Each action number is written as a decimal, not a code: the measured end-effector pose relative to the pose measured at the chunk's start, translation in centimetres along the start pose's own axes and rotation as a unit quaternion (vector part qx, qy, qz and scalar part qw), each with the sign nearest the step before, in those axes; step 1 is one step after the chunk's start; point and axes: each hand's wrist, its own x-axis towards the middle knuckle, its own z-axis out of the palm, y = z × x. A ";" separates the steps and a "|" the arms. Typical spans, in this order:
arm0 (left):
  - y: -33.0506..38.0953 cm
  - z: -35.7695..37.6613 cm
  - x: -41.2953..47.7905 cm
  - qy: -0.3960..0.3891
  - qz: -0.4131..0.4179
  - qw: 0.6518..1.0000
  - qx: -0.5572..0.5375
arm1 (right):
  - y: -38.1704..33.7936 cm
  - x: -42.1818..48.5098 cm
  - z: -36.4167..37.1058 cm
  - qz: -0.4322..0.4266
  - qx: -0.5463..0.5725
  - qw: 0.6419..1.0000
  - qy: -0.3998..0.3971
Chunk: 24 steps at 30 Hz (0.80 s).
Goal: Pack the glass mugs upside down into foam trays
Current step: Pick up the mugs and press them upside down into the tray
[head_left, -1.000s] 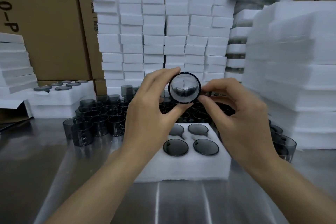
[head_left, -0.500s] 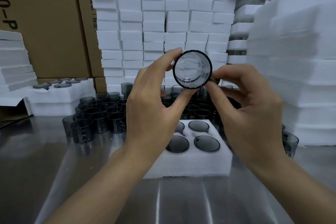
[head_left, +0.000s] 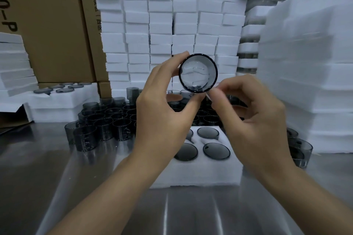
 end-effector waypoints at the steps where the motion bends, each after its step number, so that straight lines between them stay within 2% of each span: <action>1: -0.1 -0.1 0.1 -0.006 0.003 1.000 0.001 | 0.2 0.1 -0.1 0.008 0.009 1.000 -0.003; 7: -0.3 -0.1 0.3 -0.047 0.018 0.999 -0.006 | 0.3 0.4 -0.2 0.040 0.074 0.996 -0.041; 11: 0.1 0.1 0.3 -0.084 0.011 0.995 -0.050 | 0.7 0.3 -0.2 0.021 0.032 0.997 -0.073; 14: 0.3 0.2 0.2 -0.093 -0.001 0.993 -0.070 | 0.7 0.3 -0.2 -0.012 -0.034 0.998 -0.045; 16: 0.4 -0.1 0.2 -0.098 0.021 0.994 -0.041 | 0.5 0.3 -0.2 -0.039 -0.089 0.995 -0.016; 18: 0.5 -0.5 0.1 -0.107 0.073 0.991 0.031 | 0.2 0.2 -0.2 -0.047 -0.113 0.992 0.006; 20: 0.5 -0.6 0.0 -0.117 0.104 0.984 0.085 | 0.0 0.1 -0.2 -0.046 -0.117 0.992 0.023; 24: 0.3 -0.5 0.0 -0.159 0.109 0.974 0.117 | -0.5 0.2 -0.4 -0.012 -0.082 0.996 0.027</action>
